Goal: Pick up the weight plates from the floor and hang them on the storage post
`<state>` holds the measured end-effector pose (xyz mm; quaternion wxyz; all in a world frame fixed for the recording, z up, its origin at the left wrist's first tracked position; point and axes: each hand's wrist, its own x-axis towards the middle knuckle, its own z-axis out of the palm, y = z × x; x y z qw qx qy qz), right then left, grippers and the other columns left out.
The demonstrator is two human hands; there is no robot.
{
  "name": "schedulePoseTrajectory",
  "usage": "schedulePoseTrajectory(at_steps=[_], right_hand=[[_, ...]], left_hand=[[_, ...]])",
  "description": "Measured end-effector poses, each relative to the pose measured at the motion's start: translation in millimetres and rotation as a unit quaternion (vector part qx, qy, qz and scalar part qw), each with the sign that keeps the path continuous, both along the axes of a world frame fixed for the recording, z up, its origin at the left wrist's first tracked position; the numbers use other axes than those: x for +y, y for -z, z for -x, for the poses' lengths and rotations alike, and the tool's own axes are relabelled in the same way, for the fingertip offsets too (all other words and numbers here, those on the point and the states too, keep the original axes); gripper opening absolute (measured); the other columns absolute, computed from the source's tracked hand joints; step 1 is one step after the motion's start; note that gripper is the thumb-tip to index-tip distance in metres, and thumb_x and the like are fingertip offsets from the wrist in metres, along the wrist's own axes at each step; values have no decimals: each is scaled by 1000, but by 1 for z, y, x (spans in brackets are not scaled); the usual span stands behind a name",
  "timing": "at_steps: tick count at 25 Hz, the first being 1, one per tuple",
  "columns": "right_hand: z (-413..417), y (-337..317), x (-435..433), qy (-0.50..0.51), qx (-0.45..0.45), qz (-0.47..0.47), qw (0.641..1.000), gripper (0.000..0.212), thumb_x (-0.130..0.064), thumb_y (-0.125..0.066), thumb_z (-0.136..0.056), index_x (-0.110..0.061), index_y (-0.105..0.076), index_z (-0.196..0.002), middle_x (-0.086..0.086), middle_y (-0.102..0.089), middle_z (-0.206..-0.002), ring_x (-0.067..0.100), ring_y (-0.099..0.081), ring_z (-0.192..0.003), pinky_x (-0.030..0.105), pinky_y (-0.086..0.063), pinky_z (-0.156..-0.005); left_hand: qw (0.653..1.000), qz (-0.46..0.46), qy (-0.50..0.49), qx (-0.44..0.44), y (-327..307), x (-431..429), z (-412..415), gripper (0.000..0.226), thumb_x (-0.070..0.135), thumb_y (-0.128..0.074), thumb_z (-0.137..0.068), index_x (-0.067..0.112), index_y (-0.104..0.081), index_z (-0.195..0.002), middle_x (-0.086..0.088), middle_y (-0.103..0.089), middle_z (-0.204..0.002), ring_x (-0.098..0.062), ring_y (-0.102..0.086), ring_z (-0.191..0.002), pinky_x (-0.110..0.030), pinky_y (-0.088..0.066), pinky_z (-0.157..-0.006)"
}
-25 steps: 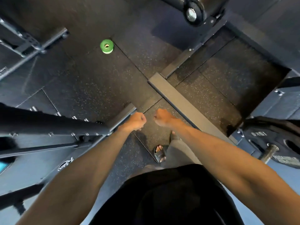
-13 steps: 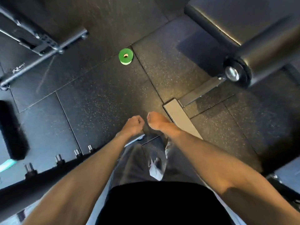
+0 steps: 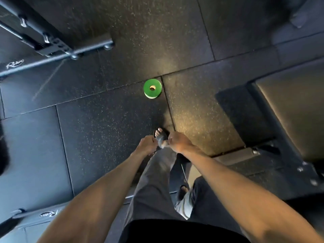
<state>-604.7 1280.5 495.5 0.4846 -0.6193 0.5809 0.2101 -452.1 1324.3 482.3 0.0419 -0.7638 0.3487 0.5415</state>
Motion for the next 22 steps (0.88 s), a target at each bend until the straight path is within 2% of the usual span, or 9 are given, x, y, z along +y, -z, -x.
schedulePoseTrajectory(at_steps=[3,6,10,12,14,16,18,21,22], right_hand=[[-26,10,-88,-48,0,14,999,21,-18,-52,-90,-12,-71,-97,14,-72,-106,34,-67,-102,38,-55,-84],[-61,28,-174,-88,-2,27,996,25,-12,-47,-90,-11,-70,-98,15,-72,-109,35,-68,-106,39,-55,-88],[-103,79,-270,-139,-8,21,990,30,-17,-42,-90,-14,-69,-103,16,-71,-112,37,-66,-109,42,-55,-89],[-123,112,-309,-182,-15,10,983,30,-17,-42,-92,-12,-68,-106,18,-71,-113,37,-66,-110,42,-54,-89],[-137,153,-343,-229,-15,6,973,29,-17,-42,-97,-9,-67,-109,20,-70,-115,38,-65,-112,40,-52,-89],[-150,202,-372,-284,-10,15,959,29,-17,-42,-100,-5,-66,-113,23,-69,-116,39,-63,-112,39,-51,-86],[-159,258,-390,-340,-3,9,940,27,-14,-44,-99,-3,-65,-112,23,-68,-114,40,-64,-110,38,-50,-81],[-171,353,-400,-407,-3,11,913,21,-13,-48,-96,-6,-62,-109,17,-68,-108,38,-64,-103,36,-46,-75],[-175,380,-397,-423,-12,22,906,20,-15,-50,-96,-6,-60,-111,16,-67,-110,37,-63,-105,37,-47,-76]], left_hand=[[998,26,-60,-5,17,-81,-29,22,20,-49,-96,8,-67,-96,-21,-73,-102,-36,-70,-95,-42,-56,-82],[991,37,-127,-12,36,-152,-48,27,18,-46,-98,2,-68,-103,-24,-72,-104,-38,-70,-99,-44,-58,-86],[974,20,-227,12,76,-236,-61,22,13,-46,-92,11,-66,-84,-21,-75,-88,-33,-74,-82,-39,-59,-75],[958,15,-286,7,107,-271,-68,24,12,-46,-93,4,-67,-85,-20,-74,-80,-30,-72,-71,-34,-57,-65],[938,-11,-347,10,150,-296,-75,25,13,-44,-94,6,-67,-87,-15,-72,-76,-27,-69,-64,-32,-56,-61],[921,-49,-385,17,203,-317,-87,26,13,-42,-94,8,-67,-85,-15,-72,-77,-27,-70,-64,-34,-58,-59],[902,-78,-424,19,261,-327,-101,28,14,-42,-95,3,-69,-96,-16,-75,-82,-26,-72,-67,-31,-58,-55],[879,-91,-467,-11,354,-333,-119,33,15,-41,-97,-1,-67,-108,-18,-74,-99,-29,-73,-85,-37,-61,-73],[875,-87,-476,-24,378,-331,-124,33,13,-41,-96,-2,-66,-111,-16,-72,-105,-28,-71,-93,-34,-58,-78]])
